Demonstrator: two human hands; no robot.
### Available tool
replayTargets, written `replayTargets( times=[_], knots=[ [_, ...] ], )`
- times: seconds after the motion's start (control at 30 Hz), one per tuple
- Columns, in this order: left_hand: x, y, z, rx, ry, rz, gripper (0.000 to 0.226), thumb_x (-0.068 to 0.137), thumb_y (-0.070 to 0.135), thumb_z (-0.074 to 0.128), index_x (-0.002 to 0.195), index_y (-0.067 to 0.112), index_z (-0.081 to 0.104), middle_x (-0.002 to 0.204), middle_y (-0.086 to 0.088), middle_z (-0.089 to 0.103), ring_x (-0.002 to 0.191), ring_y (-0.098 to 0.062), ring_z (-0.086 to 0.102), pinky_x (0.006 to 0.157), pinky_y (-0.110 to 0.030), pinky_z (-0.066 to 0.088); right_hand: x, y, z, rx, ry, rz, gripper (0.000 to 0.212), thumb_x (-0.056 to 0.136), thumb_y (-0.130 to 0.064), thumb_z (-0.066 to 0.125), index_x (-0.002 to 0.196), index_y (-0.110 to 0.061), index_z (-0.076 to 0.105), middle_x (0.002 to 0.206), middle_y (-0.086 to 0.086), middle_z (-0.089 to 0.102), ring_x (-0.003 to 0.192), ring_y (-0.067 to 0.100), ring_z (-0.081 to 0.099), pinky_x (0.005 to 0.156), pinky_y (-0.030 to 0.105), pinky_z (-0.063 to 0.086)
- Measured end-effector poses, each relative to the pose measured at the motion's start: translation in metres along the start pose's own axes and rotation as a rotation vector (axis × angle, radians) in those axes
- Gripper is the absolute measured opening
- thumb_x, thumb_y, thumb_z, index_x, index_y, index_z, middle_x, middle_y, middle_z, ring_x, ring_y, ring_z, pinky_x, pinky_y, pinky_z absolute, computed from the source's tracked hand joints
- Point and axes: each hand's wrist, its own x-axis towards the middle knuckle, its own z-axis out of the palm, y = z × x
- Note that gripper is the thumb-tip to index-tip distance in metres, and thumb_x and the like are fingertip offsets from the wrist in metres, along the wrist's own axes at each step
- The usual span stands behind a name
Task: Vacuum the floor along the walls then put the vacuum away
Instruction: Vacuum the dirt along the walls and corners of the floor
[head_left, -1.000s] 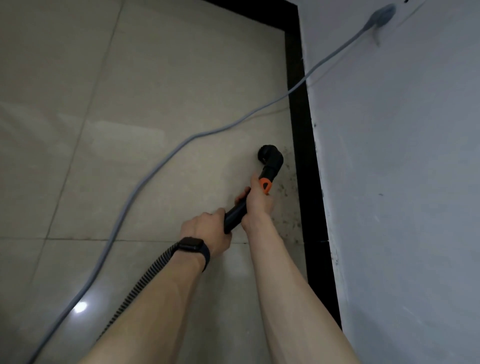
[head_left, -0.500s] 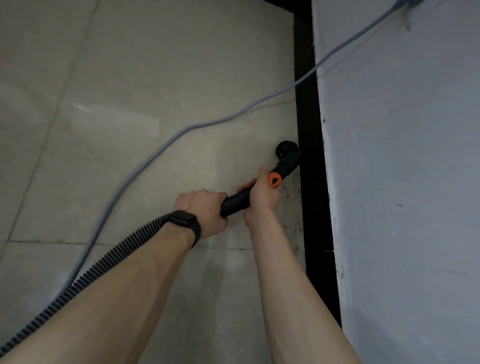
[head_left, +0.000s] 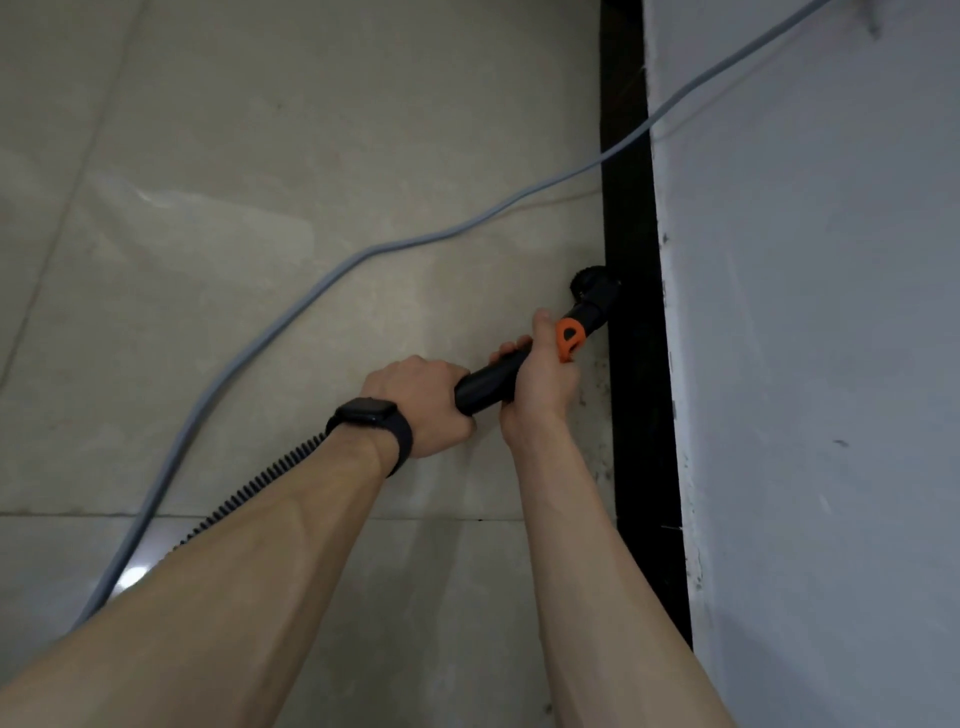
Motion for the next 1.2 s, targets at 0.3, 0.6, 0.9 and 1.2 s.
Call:
replayTargets(
  times=[0.3,0.6,0.9,1.2],
  knots=[
    [0.009,0.006,0.01,-0.236,-0.033,-0.042,0.02,0.059,0.044,0.063,0.073,0.031,0.056,0.066,0.006,0.061,0.057,-0.014,0.059,0.048,-0.023,0.039,0.009,-0.007,0.008,-0.057,-0.025,-0.01,0.022,0.098,-0.021,0.069,0.088,-0.009,0.053,0.061,0.002,0.051,0.042,0.016,0.048,0.045,0.028,0.049],
    [-0.022,-0.002,0.007,-0.171,-0.068,-0.063,0.022,0.061,0.044,0.064,0.08,0.033,0.059,0.07,0.009,0.061,0.061,-0.011,0.059,0.052,-0.024,0.045,-0.015,0.009,-0.002,-0.077,0.017,-0.025,0.019,0.099,-0.021,0.066,0.1,-0.008,0.053,0.062,0.004,0.05,0.038,0.014,0.048,0.042,0.026,0.048],
    [-0.093,-0.025,-0.002,-0.049,-0.05,-0.097,0.018,0.067,0.039,0.058,0.084,0.033,0.057,0.075,0.006,0.062,0.064,-0.016,0.061,0.055,-0.027,0.049,-0.083,0.029,-0.014,0.03,-0.157,0.204,0.018,0.097,-0.012,0.069,0.094,-0.008,0.052,0.061,0.004,0.052,0.043,0.017,0.052,0.047,0.03,0.051],
    [-0.149,-0.059,-0.029,0.1,-0.008,-0.132,0.018,0.059,0.041,0.058,0.074,0.031,0.056,0.065,0.005,0.06,0.056,-0.015,0.059,0.045,-0.023,0.036,-0.142,0.051,-0.004,0.047,-0.225,0.311,0.014,0.096,-0.015,0.07,0.101,-0.01,0.058,0.055,-0.001,0.061,0.049,0.019,0.065,0.052,0.032,0.057]
  ],
)
